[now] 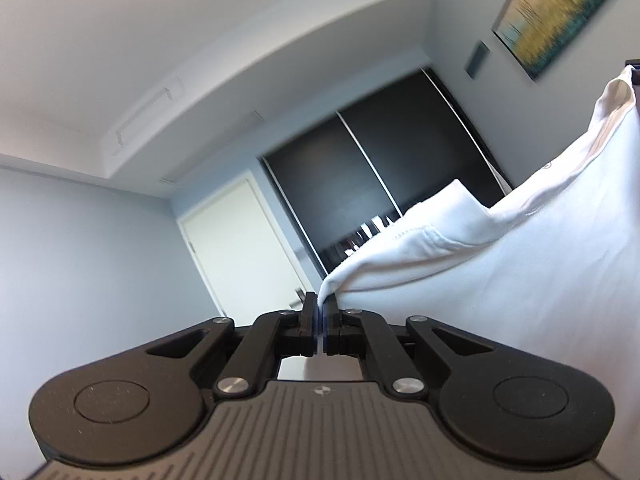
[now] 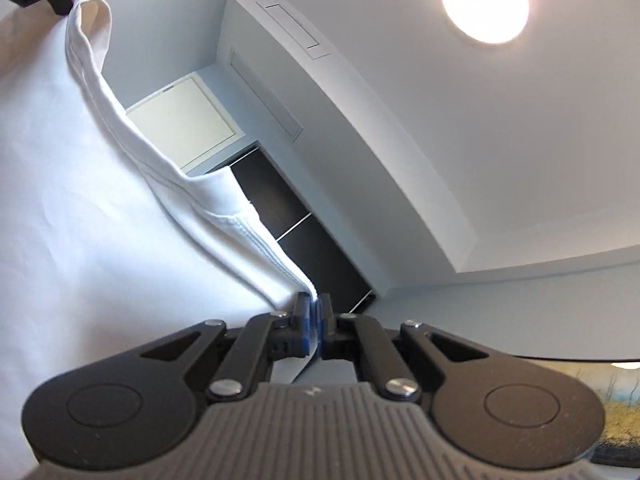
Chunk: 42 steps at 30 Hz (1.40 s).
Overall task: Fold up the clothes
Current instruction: 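Grasp the cream shirt edge with both grippers and lift it high, then lower the held shirt and fold it over onto itself with both grippers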
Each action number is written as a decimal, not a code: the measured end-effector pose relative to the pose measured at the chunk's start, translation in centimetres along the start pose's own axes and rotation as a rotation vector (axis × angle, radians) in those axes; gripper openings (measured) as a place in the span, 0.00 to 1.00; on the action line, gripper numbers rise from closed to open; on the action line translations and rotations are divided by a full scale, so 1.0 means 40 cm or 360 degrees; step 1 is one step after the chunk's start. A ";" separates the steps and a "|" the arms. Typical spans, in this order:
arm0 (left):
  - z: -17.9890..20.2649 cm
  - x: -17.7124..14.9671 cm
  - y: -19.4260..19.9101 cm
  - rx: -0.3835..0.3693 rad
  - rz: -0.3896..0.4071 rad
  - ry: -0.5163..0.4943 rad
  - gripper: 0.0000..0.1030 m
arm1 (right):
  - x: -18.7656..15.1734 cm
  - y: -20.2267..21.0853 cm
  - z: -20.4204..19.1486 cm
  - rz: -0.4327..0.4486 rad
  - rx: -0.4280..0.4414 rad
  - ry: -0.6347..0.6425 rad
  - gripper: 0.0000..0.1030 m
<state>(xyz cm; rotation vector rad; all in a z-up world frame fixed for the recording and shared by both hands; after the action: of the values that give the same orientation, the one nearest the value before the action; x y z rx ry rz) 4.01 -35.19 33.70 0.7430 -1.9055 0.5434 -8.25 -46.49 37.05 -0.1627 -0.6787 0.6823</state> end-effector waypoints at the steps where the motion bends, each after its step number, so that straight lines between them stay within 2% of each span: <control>1: 0.010 -0.017 -0.003 -0.0027 -0.0043 -0.0029 0.00 | -0.009 0.006 -0.006 -0.0015 0.0045 0.0001 0.03; 4: 0.049 -0.087 -0.021 -0.0113 -0.0169 -0.0139 0.00 | -0.057 0.025 -0.070 -0.0073 0.0199 0.0077 0.03; 7: 0.116 -0.210 -0.028 -0.0225 -0.0329 -0.0302 0.00 | -0.122 0.075 -0.166 -0.0143 0.0400 0.0170 0.03; 10: 0.169 -0.336 0.011 -0.0368 -0.0490 -0.0435 0.00 | -0.192 0.142 -0.270 -0.0202 0.0604 0.0276 0.03; 13: 0.207 -0.458 0.080 -0.0543 -0.0626 -0.0508 0.00 | -0.259 0.245 -0.332 -0.0270 0.0822 0.0300 0.03; 17: 0.236 -0.587 0.188 -0.0758 -0.0774 -0.0512 0.00 | -0.335 0.377 -0.395 -0.0357 0.1096 0.0270 0.03; 20: 0.261 -0.678 0.270 -0.0888 -0.0855 -0.0603 0.00 | -0.381 0.495 -0.440 -0.0393 0.1295 0.0285 0.03; 26: 0.300 -0.843 0.423 -0.1143 -0.1036 -0.0806 0.00 | -0.488 0.660 -0.543 -0.0460 0.1679 0.0362 0.03; 29: 0.318 -0.892 0.474 -0.1236 -0.1101 -0.0863 0.00 | -0.509 0.740 -0.587 -0.0482 0.1826 0.0391 0.03; 34: 0.328 -0.940 0.547 -0.1368 -0.1209 -0.0925 0.00 | -0.527 0.955 -0.589 -0.0525 0.2048 0.0418 0.03; 38: 0.329 -0.955 0.612 -0.1491 -0.1261 -0.0966 0.00 | -0.525 1.015 -0.579 -0.0548 0.2232 0.0465 0.03; 42: 0.329 -0.976 0.662 -0.1614 -0.1313 -0.1038 0.00 | -0.534 1.031 -0.592 -0.0572 0.2408 0.0479 0.03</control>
<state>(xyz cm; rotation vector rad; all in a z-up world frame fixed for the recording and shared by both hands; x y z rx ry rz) -9.89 -14.72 -8.57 0.9369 -1.8557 -1.2199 -27.40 -26.27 -7.03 1.2012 0.2182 0.6475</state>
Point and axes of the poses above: each gripper's, at about its wrist camera, not at the fingertips, and y roughly against the way its jaws point, z to its right, x to its top, the point moved 5 cm from there along -y, roughly the way its jaws point, and after that the axes turned 6 degrees about y, right-handed, at the moved point
